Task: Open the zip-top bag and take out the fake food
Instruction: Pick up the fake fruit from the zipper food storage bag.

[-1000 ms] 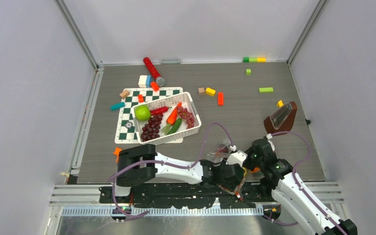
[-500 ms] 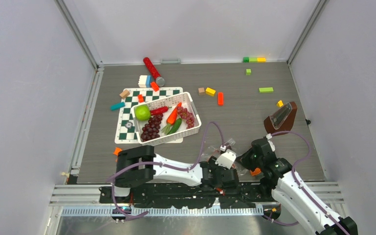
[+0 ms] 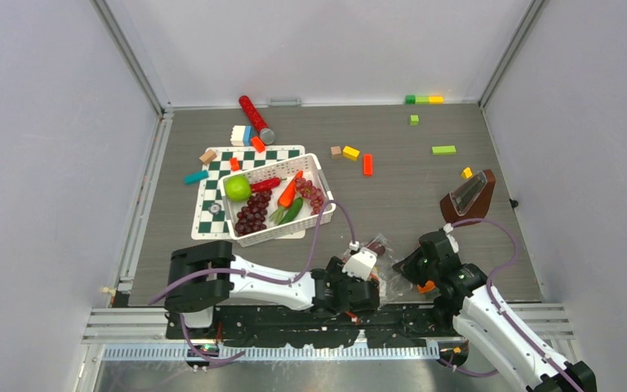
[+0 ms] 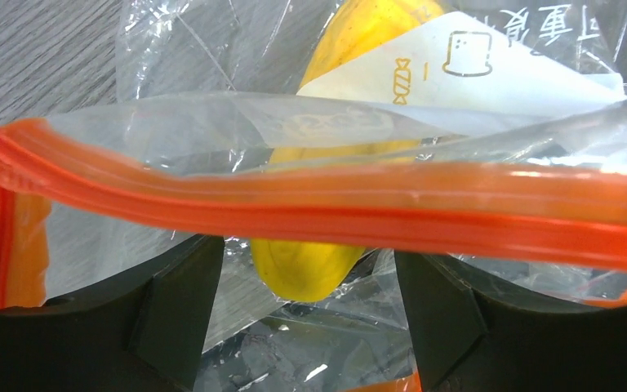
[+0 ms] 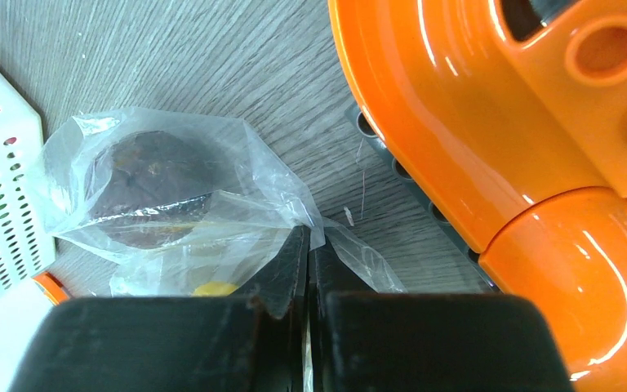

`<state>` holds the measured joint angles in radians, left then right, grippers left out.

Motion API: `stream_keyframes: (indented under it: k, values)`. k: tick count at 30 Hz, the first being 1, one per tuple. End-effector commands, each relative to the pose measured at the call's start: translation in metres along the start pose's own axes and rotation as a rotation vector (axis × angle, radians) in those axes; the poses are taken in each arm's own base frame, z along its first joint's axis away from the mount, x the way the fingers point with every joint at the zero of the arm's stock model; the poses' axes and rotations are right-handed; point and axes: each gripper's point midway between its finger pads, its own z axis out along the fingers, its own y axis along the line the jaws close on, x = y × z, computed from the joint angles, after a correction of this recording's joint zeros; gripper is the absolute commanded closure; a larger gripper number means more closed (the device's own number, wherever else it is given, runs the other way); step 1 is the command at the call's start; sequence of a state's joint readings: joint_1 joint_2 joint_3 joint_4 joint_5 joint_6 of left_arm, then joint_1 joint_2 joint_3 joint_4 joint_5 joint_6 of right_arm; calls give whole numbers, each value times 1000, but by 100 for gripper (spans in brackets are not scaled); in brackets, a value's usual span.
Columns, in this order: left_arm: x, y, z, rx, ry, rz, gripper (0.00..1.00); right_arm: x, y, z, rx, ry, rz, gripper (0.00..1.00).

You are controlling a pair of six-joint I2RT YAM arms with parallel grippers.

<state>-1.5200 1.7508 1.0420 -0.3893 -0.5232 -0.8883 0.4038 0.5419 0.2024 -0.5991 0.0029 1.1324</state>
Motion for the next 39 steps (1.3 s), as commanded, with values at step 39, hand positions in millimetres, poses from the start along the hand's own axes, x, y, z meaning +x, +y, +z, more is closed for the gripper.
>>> stream_keyframes:
  k: [39]
  values:
    - [-32, -19, -9, 119, -139, -41, 46, -8, 0, 1, 13, -36, -15, 100]
